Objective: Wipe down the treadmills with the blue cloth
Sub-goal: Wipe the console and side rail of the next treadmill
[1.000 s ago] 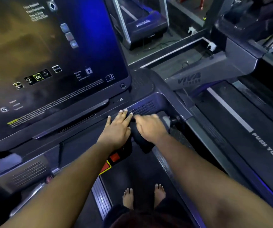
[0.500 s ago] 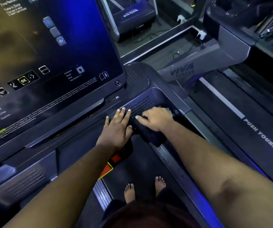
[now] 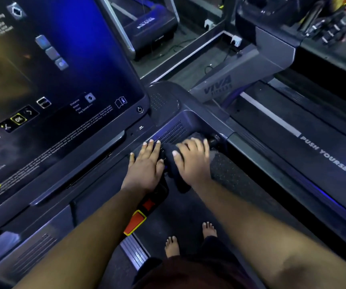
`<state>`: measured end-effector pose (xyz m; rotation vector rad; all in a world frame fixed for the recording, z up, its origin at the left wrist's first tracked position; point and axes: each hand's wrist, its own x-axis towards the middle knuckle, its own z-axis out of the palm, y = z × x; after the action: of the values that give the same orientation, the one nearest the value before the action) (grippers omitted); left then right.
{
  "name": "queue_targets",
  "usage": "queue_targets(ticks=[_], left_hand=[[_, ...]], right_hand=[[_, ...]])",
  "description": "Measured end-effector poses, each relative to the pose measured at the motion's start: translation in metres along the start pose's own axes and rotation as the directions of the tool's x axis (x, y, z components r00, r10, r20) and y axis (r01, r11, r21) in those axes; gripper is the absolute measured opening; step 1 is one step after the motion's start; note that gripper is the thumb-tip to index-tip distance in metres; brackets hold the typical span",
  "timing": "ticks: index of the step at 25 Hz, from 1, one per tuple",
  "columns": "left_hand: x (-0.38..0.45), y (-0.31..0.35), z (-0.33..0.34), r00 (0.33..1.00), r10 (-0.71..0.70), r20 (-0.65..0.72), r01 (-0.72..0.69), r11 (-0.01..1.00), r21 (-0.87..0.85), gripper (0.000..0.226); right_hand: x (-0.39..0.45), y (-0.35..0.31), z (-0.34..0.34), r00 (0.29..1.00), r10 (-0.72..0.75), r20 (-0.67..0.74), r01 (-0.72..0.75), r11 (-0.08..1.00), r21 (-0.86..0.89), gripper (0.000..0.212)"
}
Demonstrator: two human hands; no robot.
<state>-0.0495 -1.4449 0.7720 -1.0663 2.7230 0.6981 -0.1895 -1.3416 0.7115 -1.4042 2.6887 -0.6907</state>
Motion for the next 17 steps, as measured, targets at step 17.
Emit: queue_targets(ticks=[17], left_hand=[[0.002, 0.001, -0.002, 0.999, 0.044, 0.016, -0.046, 0.992, 0.122, 0.083]], right_hand=[[-0.022, -0.024, -0.014, 0.96, 0.275, 0.051, -0.279, 0.946, 0.162, 0.04]])
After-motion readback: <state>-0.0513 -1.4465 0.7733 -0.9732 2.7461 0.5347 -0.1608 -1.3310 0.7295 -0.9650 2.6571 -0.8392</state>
